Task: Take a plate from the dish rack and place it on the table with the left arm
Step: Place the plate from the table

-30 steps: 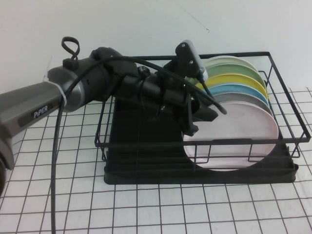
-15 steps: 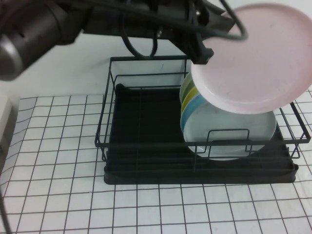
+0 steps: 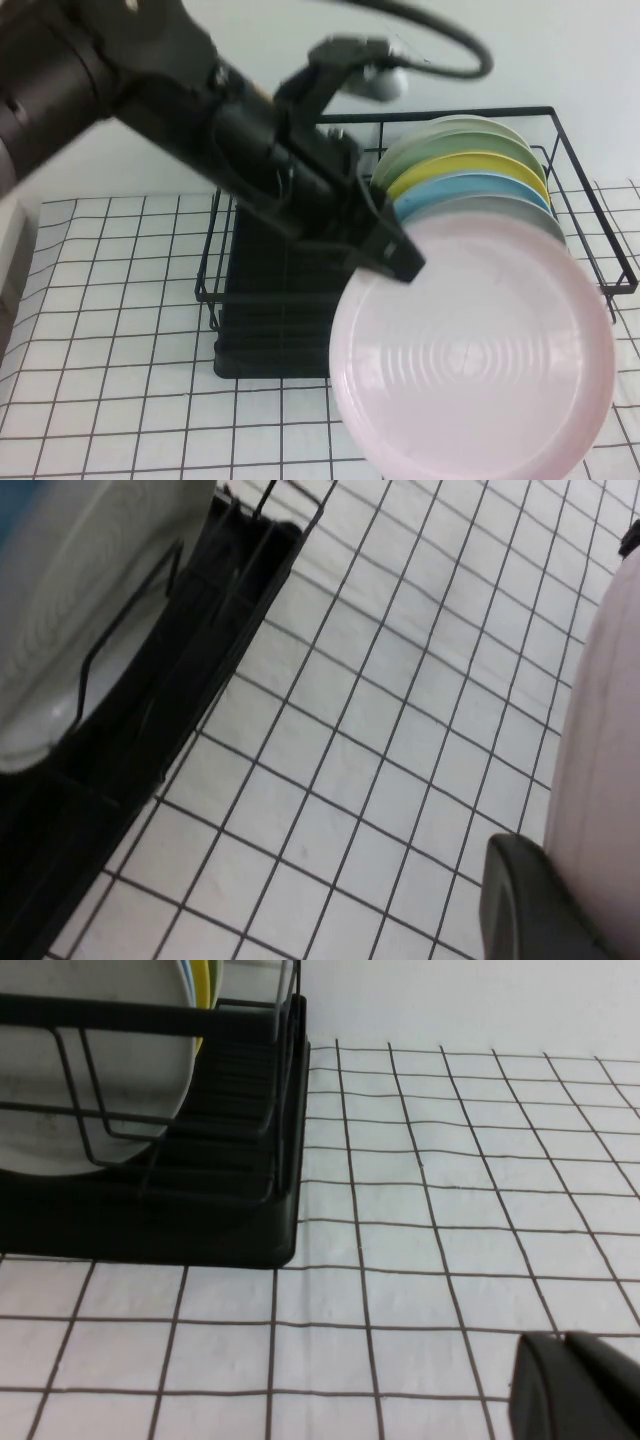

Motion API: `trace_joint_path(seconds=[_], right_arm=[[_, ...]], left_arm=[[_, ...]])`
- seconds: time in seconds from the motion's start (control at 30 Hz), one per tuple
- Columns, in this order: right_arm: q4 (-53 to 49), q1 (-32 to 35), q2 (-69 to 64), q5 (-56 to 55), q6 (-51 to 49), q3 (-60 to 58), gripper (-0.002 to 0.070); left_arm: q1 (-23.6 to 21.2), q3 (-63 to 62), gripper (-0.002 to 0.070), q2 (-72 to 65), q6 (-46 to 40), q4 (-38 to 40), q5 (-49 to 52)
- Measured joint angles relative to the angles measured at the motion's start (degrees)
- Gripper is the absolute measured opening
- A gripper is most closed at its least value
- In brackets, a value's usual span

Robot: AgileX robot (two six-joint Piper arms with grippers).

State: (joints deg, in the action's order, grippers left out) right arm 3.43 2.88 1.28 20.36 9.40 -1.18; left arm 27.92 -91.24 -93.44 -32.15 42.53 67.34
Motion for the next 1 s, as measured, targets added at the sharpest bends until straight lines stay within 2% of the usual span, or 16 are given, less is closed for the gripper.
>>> trace_joint_path(seconds=[0.2,0.37,0.57,0.9,1.0], right_arm=[[0.0,0.0,0.0,0.0,0.0,0.0,-0.0001],[0.0,0.0,0.0,0.0,0.0,0.0,-0.0001],[0.0,0.0,0.0,0.0,0.0,0.0,-0.0001],[0.0,0.0,0.0,0.0,0.0,0.0,-0.0001],[0.0,0.0,0.0,0.0,0.0,0.0,-0.0001]], left_arm=[[0.42,15.55,0.0066,-0.35,-3.09,6.17,-13.07],[3.15,24.24,0.0066,-1.49,-4.52,8.48,-24.3],[5.81,25.43,0.0066,-6.66,-4.17,9.5,-27.92],[5.79,25.43,0.0068,-12.42,-2.83,9.41,-31.4],[5.79,25.16,0.0119,-12.55,-2.83,7.51,-31.67]])
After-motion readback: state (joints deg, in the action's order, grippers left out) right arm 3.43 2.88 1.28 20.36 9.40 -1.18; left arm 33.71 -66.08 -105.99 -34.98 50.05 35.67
